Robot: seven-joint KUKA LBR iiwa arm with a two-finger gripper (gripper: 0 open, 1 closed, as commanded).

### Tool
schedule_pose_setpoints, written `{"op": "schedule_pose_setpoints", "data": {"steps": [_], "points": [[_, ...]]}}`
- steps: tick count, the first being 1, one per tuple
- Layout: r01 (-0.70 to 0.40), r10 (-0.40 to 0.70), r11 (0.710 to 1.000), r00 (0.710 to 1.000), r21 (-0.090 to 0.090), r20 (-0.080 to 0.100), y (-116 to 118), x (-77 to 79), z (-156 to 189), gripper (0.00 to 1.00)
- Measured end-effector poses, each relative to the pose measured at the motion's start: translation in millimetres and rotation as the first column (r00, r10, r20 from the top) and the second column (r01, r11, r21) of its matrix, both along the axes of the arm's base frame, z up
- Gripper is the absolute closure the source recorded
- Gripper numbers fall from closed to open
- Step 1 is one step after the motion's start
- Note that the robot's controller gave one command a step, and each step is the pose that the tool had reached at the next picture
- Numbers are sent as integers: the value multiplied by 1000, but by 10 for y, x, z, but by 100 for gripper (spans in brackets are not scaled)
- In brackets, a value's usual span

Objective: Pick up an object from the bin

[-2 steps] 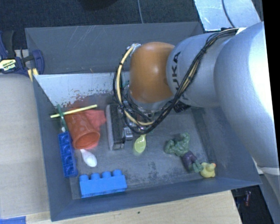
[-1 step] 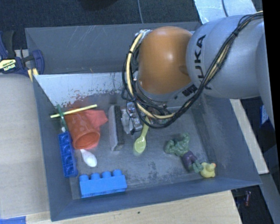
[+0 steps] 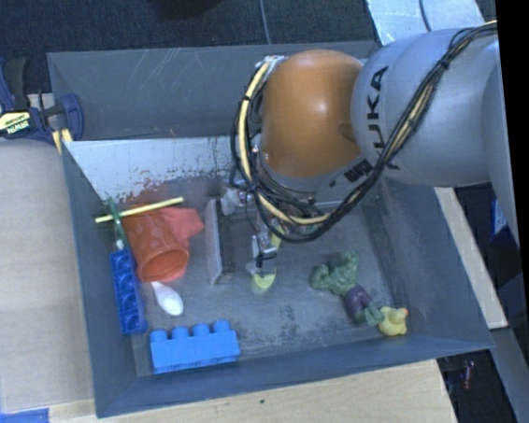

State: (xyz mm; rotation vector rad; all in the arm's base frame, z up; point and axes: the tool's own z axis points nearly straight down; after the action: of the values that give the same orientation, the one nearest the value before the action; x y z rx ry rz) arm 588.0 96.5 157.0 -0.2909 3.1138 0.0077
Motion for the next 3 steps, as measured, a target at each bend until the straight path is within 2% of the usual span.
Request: {"op": "schedule_pose_setpoints", "data": {"steps": [1, 2, 3], "points": [[0, 0, 1000, 1000, 0, 0, 0, 0, 0, 0], [8, -8, 1000, 1000, 2, 6, 749, 67, -505, 0], [32, -32, 999, 999, -14, 4, 1099, 69, -455, 0]]}}
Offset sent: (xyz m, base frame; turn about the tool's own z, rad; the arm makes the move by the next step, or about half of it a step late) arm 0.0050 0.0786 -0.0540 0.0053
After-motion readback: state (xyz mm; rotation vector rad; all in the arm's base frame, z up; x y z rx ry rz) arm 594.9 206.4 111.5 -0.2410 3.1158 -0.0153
